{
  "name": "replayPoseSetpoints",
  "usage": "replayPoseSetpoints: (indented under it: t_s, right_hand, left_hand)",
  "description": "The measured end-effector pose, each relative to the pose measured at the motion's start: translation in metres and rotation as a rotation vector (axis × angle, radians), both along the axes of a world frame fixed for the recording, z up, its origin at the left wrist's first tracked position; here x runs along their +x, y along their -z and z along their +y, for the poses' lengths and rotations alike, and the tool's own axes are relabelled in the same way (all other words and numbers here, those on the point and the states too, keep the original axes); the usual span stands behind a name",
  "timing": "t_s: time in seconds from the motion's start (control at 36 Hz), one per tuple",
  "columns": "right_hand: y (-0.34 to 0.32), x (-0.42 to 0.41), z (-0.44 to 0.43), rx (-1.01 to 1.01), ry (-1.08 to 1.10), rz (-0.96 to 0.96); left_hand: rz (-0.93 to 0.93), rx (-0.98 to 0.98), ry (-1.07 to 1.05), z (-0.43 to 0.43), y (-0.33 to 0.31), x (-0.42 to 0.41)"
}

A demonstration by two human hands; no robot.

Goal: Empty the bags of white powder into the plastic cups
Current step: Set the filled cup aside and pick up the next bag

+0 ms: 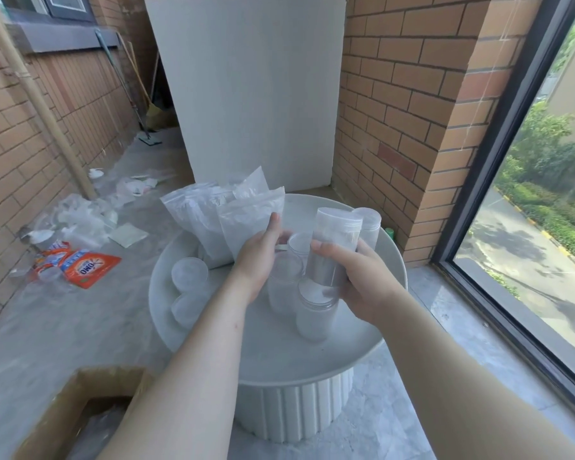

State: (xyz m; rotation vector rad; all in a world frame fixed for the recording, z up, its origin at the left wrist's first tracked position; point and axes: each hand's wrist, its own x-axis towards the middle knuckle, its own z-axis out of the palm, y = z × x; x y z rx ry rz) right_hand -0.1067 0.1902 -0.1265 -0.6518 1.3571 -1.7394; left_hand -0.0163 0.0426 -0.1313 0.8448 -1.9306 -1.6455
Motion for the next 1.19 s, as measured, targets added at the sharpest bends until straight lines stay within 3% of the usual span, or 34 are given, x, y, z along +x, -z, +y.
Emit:
replayPoseSetpoints:
  t_s: [0.39, 0.75, 1.0, 1.19]
  right_hand:
    - [0.012, 0.044, -0.017, -0.106, -0.011, -0.105]
    - [0.008, 0.055, -0.02, -0.024, -0.026, -0.082]
    - [-0.007, 0.013, -0.005, 0.213, 0.42, 0.196]
    - [0.005, -0.026, 0.013, 0.495, 0.493, 0.427]
  left_hand:
    - [-0.044, 0.061, -0.07, -0.003, -0.001, 0.033]
    - [-0.052, 0.164, -0.168, -0.016, -0.001, 0.059]
    - [-0.103, 0.18, -0.19, -0.011, -0.003, 0.054]
    - [-0.166, 0.189, -0.102, -0.014, -0.002, 0.054]
